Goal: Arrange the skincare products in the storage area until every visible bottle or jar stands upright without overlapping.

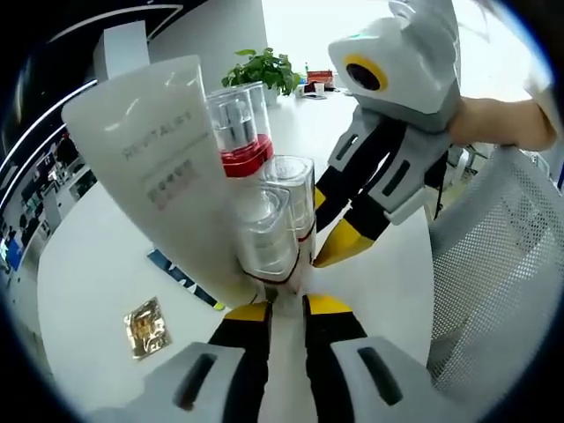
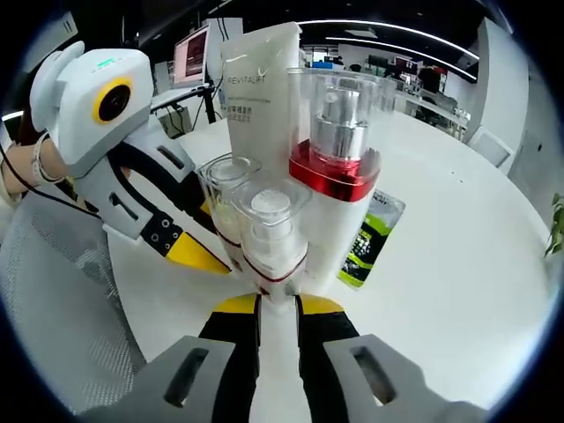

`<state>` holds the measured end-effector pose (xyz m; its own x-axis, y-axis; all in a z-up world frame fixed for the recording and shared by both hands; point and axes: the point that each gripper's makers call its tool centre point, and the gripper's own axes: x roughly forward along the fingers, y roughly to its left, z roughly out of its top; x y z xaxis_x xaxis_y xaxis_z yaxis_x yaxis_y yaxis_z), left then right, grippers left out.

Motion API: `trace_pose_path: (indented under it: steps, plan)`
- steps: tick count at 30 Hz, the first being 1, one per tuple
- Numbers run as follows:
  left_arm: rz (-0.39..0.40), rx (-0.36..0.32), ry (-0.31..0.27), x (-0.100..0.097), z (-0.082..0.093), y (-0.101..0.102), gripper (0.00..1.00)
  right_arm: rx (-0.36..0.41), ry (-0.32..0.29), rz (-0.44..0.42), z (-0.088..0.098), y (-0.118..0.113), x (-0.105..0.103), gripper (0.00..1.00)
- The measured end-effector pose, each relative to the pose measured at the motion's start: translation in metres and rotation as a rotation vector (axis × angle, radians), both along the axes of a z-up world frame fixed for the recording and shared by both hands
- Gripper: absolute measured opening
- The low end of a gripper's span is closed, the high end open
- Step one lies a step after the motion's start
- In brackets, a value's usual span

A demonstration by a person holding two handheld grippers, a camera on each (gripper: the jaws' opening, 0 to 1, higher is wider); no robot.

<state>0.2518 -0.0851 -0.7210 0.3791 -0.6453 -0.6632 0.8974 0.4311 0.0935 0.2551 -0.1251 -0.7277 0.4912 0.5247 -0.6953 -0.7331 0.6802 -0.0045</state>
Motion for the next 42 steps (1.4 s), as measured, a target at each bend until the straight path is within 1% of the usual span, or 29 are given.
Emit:
trace_pose_path:
  steps: [5, 9, 12, 17, 20, 24, 33, 37, 42]
  plan:
    - [0.000, -0.005, 0.002, -0.002, 0.000, -0.001, 0.10, -0.001, 0.005, 0.008, -0.001, 0.001, -0.004, 0.17]
    - [0.001, -0.009, -0.005, -0.001, 0.004, 0.000, 0.10, -0.002, 0.002, 0.010, 0.002, 0.001, -0.006, 0.17]
    - [0.002, -0.009, -0.010, -0.001, 0.006, 0.003, 0.10, 0.002, -0.006, 0.008, 0.007, 0.000, -0.007, 0.17]
    - [0.012, -0.010, -0.013, -0.002, 0.010, 0.010, 0.10, 0.000, -0.005, 0.005, 0.007, 0.000, -0.010, 0.18]
    - [0.014, -0.009, -0.017, -0.004, 0.012, 0.013, 0.11, 0.001, -0.009, 0.003, 0.010, 0.000, -0.012, 0.19]
    - [0.015, -0.009, -0.021, -0.007, 0.017, 0.019, 0.12, 0.013, -0.025, -0.011, 0.016, 0.000, -0.013, 0.19]
    - [0.063, -0.024, -0.013, -0.009, 0.024, 0.041, 0.16, 0.033, -0.032, -0.025, 0.025, 0.003, -0.021, 0.20]
    - [0.083, -0.038, -0.023, -0.009, 0.033, 0.049, 0.17, 0.039, -0.038, -0.034, 0.030, 0.005, -0.023, 0.20]
    - [0.080, -0.029, -0.034, -0.012, 0.037, 0.057, 0.18, 0.044, -0.054, -0.039, 0.037, 0.006, -0.026, 0.21]
